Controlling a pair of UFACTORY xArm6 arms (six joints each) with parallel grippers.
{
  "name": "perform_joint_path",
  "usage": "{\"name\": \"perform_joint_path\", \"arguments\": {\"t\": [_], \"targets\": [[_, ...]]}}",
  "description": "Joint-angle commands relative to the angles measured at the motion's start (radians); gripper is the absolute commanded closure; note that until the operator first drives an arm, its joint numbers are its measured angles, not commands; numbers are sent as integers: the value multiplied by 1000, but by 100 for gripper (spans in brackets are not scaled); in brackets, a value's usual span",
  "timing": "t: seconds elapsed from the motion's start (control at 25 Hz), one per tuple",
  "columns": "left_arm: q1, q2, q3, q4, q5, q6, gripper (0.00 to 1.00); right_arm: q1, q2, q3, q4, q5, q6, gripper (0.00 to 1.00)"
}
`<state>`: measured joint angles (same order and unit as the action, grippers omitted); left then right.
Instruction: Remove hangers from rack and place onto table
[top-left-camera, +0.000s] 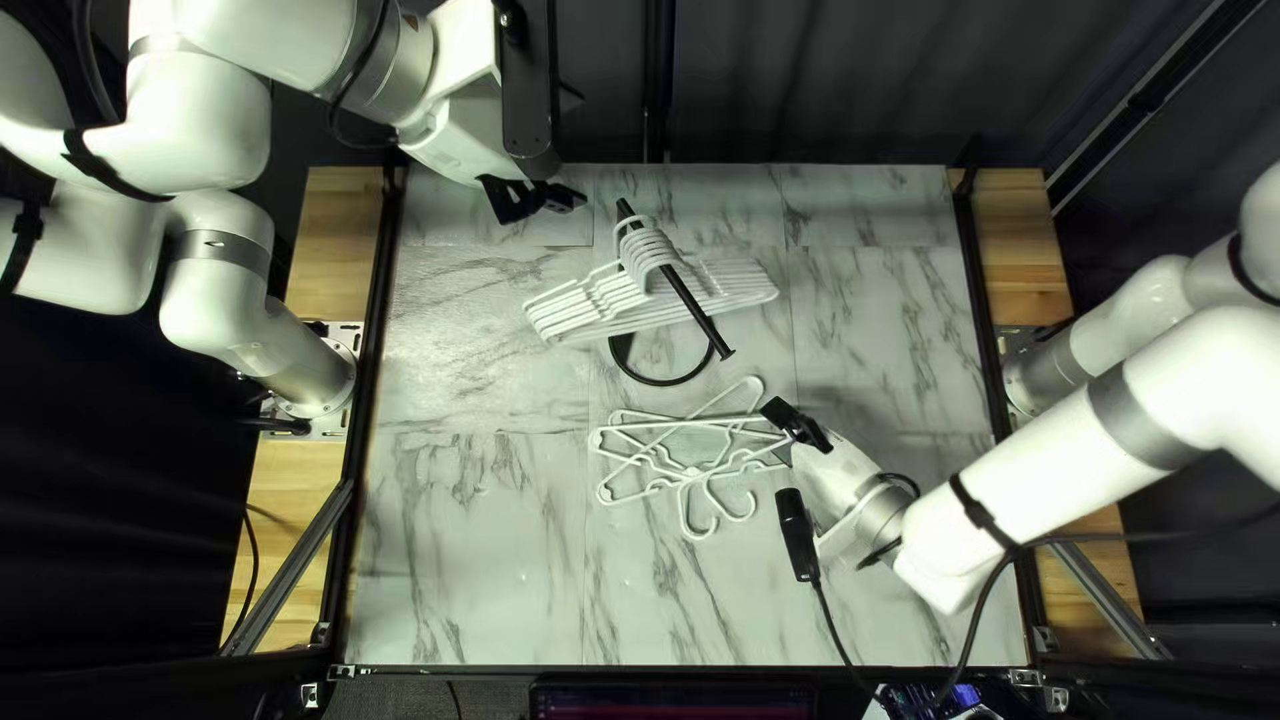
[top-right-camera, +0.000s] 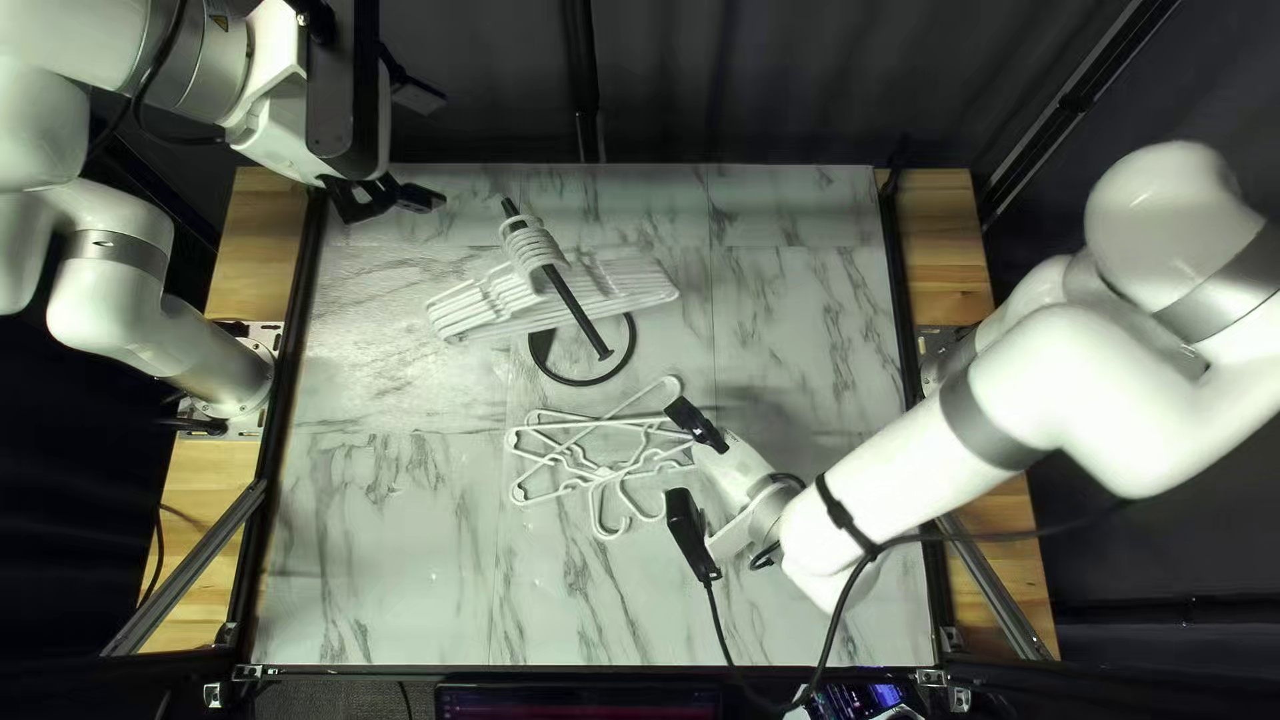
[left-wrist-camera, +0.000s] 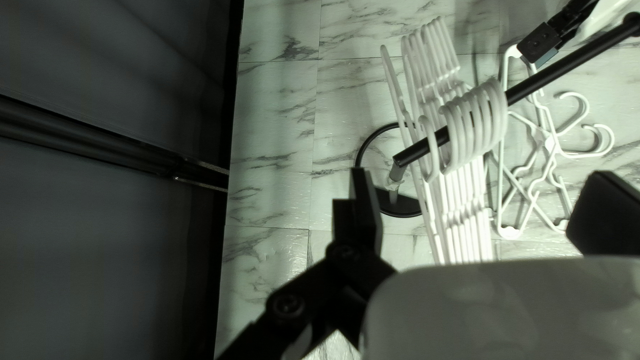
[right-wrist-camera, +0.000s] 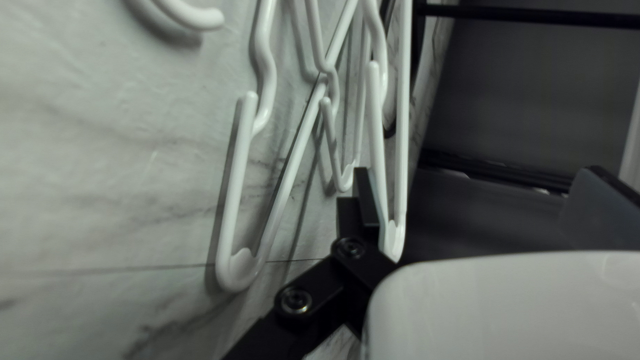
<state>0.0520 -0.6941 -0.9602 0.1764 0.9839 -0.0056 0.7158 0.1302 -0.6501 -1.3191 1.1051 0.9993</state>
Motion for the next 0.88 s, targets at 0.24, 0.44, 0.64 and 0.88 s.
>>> {"name": "perform_joint_path", "arguments": {"t": [0.24,0.44,0.64,0.88], "targets": [[0,0,0,0,0,0,0,-123,-237,182,-162,-295,57,0],[0,0,0,0,0,0,0,-148,-356,246,-137,-359,93,0],[0,0,0,0,0,0,0,-139,-398,257,-81,-338,111,0],[0,0,0,0,0,0,0,-139,-398,257,-81,-338,111,0]]}}
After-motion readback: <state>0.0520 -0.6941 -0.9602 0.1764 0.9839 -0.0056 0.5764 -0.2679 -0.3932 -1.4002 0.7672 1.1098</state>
